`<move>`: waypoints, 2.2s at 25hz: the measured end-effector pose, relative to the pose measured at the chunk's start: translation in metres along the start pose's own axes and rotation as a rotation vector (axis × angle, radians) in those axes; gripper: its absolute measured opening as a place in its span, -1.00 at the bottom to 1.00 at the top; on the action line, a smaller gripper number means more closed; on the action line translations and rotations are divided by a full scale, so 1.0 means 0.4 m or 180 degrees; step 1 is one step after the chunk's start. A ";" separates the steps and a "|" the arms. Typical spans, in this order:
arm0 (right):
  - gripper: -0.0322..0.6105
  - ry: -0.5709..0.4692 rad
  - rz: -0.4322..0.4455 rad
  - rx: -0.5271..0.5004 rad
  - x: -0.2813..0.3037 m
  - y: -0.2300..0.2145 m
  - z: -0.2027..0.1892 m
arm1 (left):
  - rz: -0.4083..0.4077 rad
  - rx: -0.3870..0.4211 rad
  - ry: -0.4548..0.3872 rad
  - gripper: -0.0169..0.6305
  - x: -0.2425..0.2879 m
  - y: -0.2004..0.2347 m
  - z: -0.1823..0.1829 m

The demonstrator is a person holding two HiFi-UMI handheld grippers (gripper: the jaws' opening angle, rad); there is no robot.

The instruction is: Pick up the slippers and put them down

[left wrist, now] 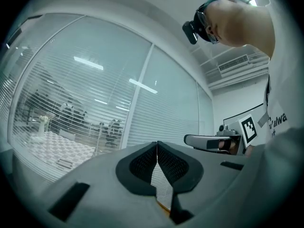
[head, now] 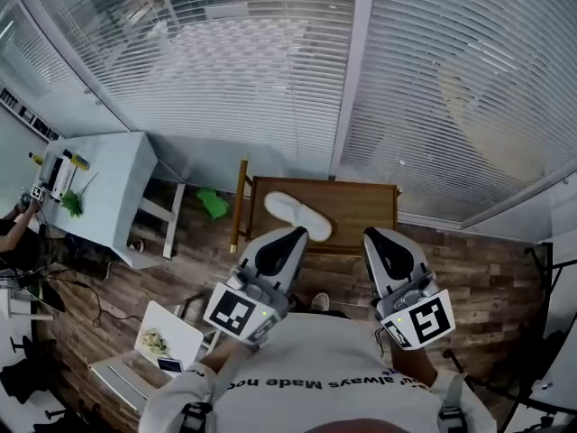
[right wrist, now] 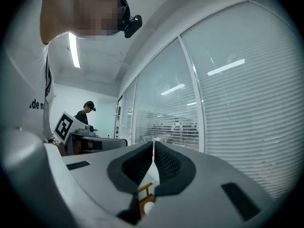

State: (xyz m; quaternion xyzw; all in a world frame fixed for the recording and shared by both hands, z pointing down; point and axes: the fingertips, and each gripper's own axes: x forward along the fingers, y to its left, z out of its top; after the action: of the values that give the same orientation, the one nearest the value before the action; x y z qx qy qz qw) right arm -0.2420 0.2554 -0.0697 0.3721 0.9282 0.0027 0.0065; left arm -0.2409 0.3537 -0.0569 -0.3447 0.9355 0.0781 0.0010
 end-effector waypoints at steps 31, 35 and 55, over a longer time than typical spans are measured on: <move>-0.84 0.0403 -0.0047 0.0268 0.179 0.010 -0.161 | -0.0138 -0.0138 0.0581 -0.90 0.010 0.211 -0.160; -0.84 0.0537 -0.0089 0.0381 0.197 -0.015 -0.236 | -0.0059 -0.0140 0.0753 -0.80 0.021 0.273 -0.233; -0.51 0.1477 -0.0651 0.1033 0.200 -0.161 -0.855 | 0.0545 -0.0706 0.1624 -0.36 0.041 0.612 -0.818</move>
State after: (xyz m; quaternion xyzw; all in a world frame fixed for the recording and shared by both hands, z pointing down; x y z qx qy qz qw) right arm -0.3492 0.2641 0.2707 0.2622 0.9258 -0.0613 -0.2651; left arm -0.3944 0.4787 0.3011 -0.2710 0.9169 0.0905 -0.2787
